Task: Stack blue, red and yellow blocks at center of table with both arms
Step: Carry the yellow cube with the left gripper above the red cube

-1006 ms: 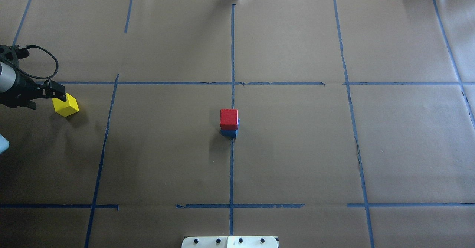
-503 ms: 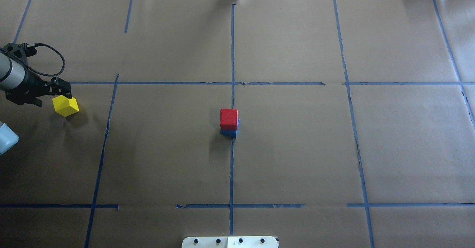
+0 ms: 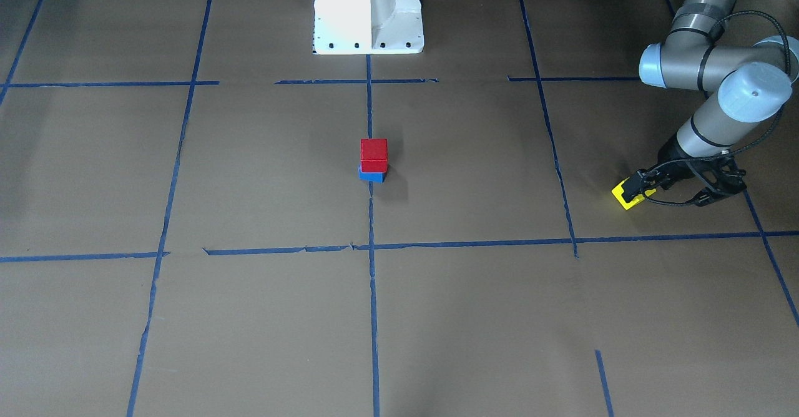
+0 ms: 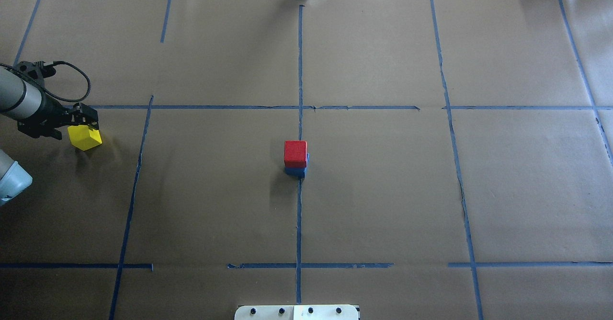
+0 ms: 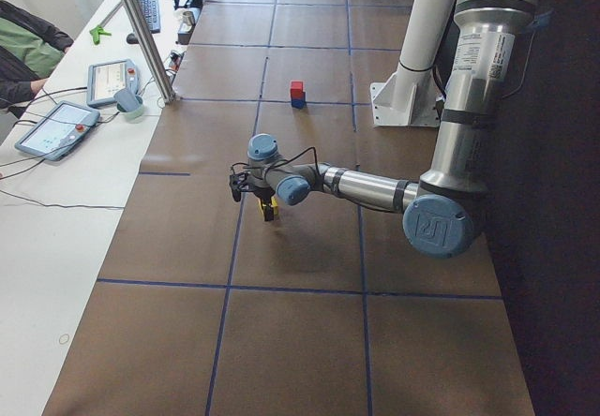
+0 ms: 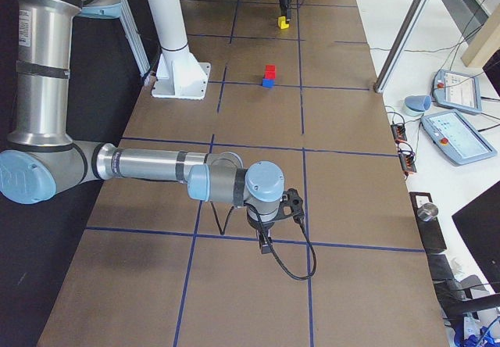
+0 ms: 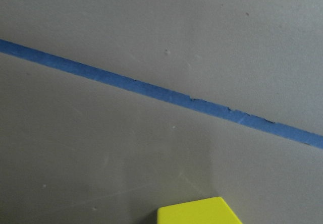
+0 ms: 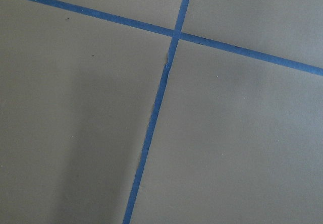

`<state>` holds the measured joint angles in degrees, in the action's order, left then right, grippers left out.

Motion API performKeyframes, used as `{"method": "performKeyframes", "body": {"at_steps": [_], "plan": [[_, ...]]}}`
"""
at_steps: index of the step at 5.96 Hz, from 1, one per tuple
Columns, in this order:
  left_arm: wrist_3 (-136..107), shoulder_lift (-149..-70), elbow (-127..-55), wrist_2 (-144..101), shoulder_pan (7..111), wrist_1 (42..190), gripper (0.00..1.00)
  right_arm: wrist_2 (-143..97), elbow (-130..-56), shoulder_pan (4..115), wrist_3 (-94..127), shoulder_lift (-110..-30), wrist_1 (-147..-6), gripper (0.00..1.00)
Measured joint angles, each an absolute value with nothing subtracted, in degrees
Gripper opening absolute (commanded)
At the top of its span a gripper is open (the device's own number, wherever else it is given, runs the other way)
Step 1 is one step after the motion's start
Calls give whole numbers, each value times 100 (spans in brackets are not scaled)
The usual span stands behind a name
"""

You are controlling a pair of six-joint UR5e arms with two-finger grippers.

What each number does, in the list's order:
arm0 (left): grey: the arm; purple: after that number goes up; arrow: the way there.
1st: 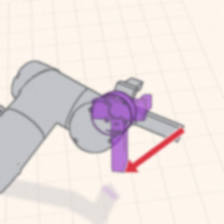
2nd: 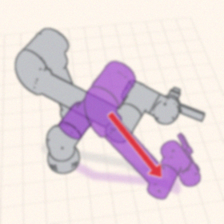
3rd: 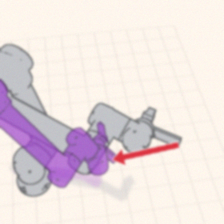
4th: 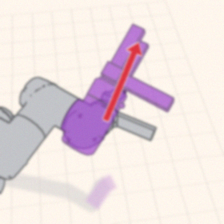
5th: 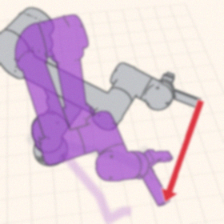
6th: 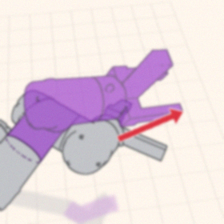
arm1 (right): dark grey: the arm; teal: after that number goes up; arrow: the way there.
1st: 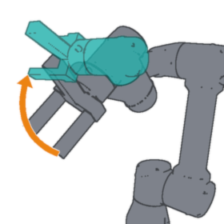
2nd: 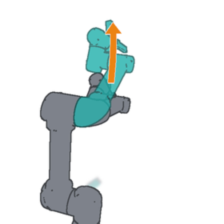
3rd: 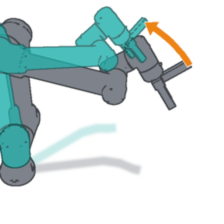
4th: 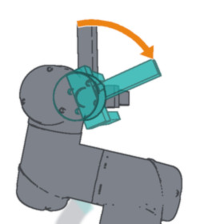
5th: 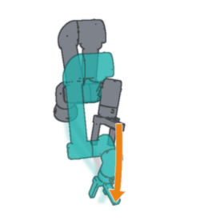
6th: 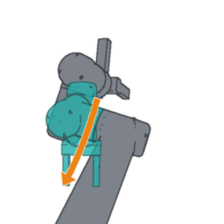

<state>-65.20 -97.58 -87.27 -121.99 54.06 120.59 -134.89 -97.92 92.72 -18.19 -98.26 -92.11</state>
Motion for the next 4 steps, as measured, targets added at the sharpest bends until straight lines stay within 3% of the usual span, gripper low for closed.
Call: {"method": "performKeyframes", "body": {"at_steps": [1, 2, 4], "plan": [[-6553, -9770, -8726, -12191, 5357, 12079, 15, -13485, -9791, 9273, -1819, -9826, -9211, 100], [-6554, -9770, -8723, -12182, 5327, 12076, 7, -13483, -9791, 9273, -1819, -9826, -9211, 100], [-6525, -9798, -8762, -12173, 5247, 12042, 2, -13482, -9791, 9272, -1819, -9830, -9211, 100]]}}
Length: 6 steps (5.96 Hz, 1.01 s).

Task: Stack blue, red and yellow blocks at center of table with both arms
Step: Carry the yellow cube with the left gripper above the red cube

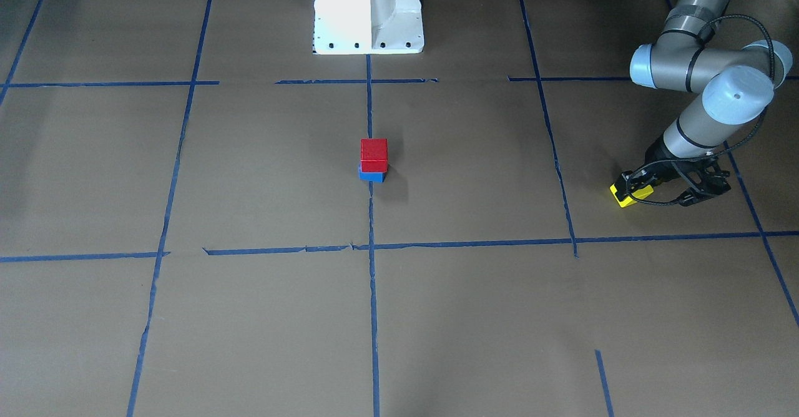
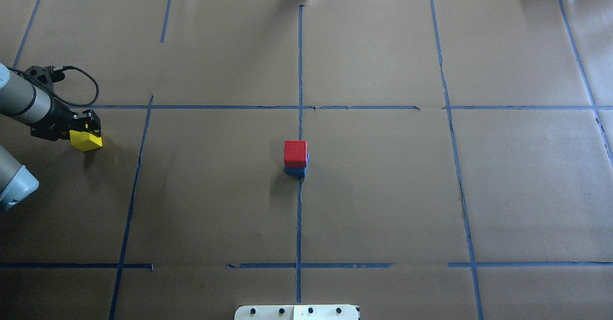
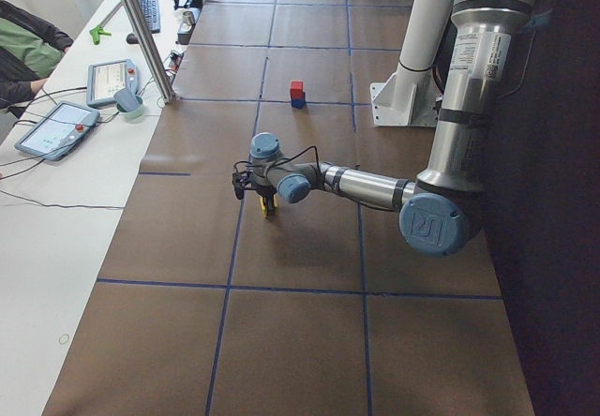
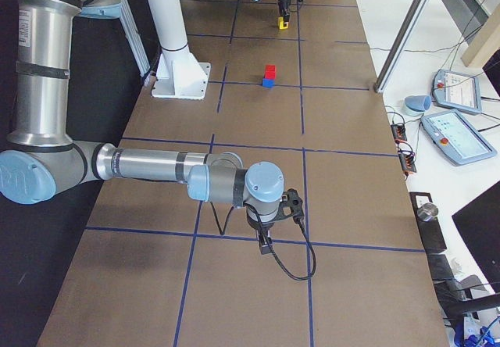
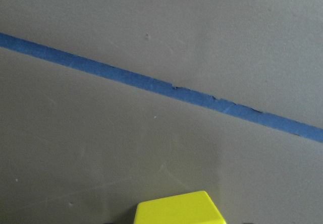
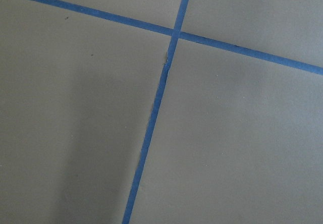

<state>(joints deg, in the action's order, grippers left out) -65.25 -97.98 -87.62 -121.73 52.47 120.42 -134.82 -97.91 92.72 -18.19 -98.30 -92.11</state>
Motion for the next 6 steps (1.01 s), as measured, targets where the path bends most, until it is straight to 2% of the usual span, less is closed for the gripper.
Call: {"method": "performKeyframes", "body": {"at_steps": [3, 6], "plan": [[-6506, -10347, -9145, -12162, 4991, 11787, 2, -13482, -9798, 9273, -1811, -9826, -9211, 100], [-6496, -12534, -9588, -11355, 4163, 9140, 3, -13484, -9791, 9273, -1811, -9834, -9211, 100]]}}
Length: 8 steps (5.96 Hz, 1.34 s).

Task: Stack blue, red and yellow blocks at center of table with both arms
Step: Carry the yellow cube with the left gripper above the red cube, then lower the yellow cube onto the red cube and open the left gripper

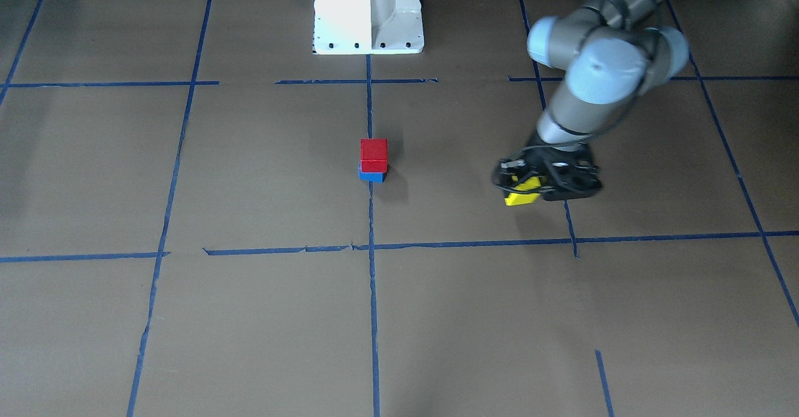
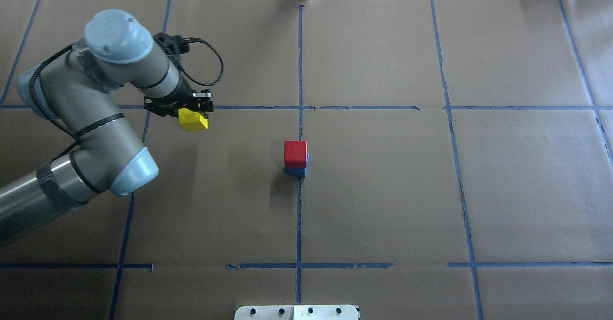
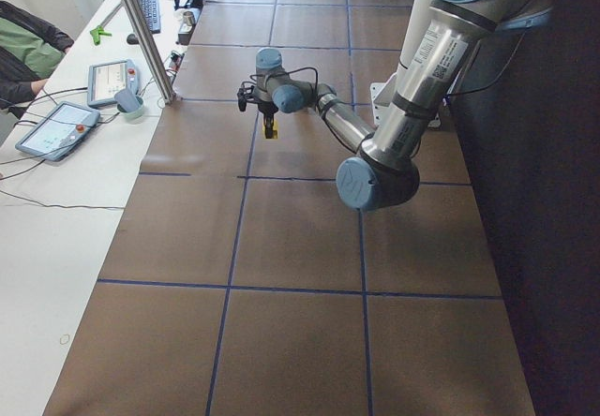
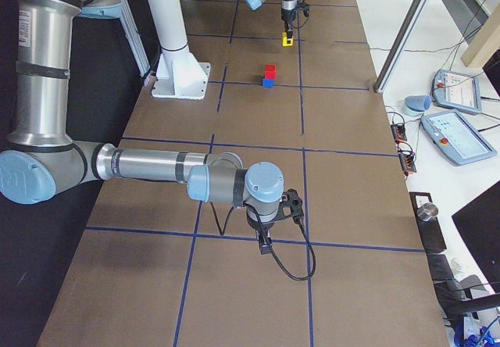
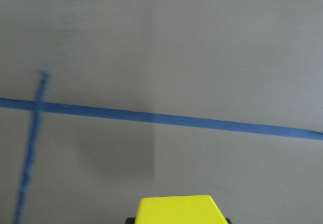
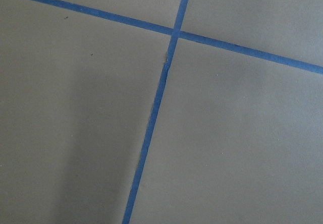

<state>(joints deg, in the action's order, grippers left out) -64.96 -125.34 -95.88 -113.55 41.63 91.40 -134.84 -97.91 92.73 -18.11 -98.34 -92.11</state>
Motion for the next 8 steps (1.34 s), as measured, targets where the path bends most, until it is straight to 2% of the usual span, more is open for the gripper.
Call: {"method": "performKeyframes", "body": {"at_steps": [2, 5, 8], "plan": [[-6526, -13572, -9540, -11116, 3730, 8493, 3, -13489, -9788, 9272, -1804, -9835, -9211, 100], [-6579, -13989, -9354, -10471, 2997, 8276, 4, -13491, -9783, 9273, -1802, -9835, -9211, 100], [-6625, -14318, -8930, -10380, 2880, 8253, 4, -13491, -9778, 9273, -1802, -9835, -9211, 100]]}}
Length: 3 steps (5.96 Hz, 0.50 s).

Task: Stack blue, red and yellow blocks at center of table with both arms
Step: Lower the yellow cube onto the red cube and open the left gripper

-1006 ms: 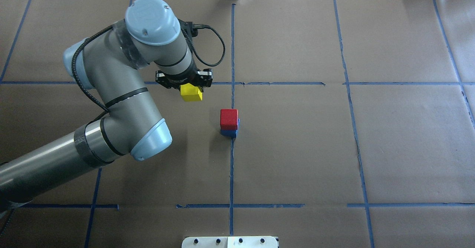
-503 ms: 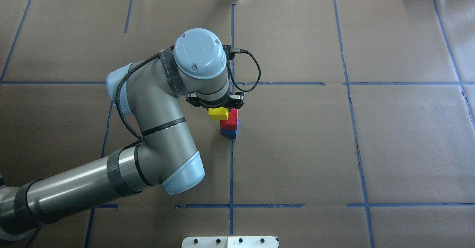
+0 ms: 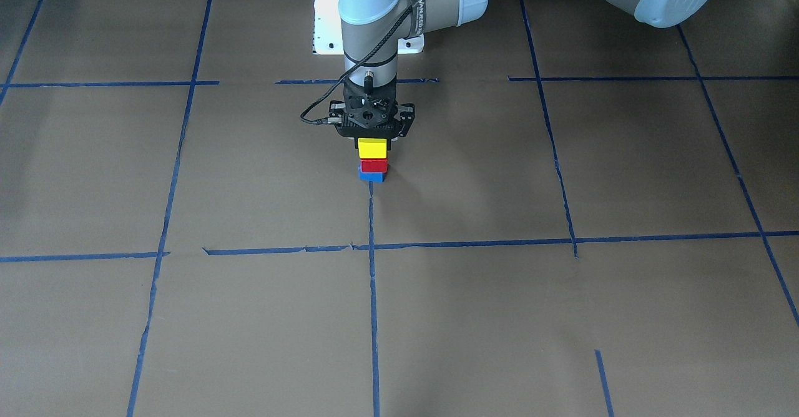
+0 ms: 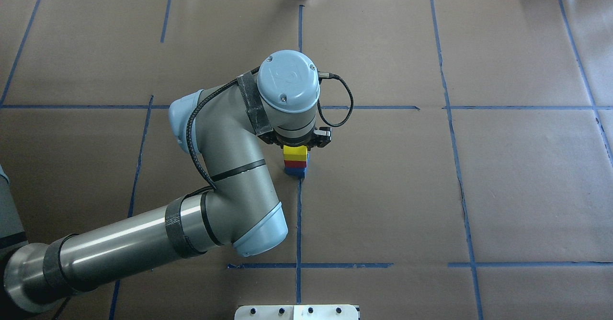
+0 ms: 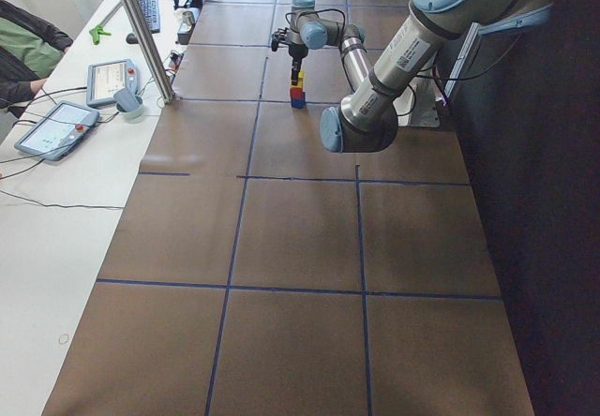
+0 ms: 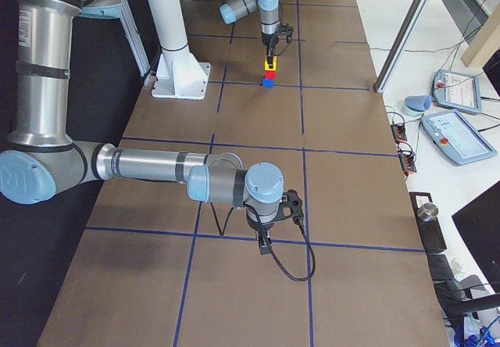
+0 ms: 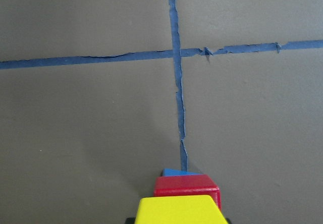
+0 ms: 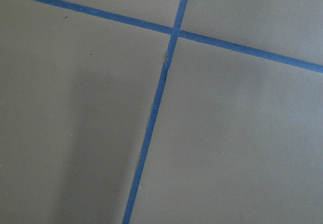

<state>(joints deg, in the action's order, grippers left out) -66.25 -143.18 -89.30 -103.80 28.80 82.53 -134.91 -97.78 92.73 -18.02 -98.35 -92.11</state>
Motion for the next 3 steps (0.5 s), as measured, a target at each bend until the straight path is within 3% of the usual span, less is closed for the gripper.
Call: {"method": "performKeyframes", "body": {"at_steps": [3], "plan": [[-6642, -14384, -8831, -10413, 2882, 8250, 5, -13491, -9774, 9273, -1808, -9835, -9211, 100]]}}
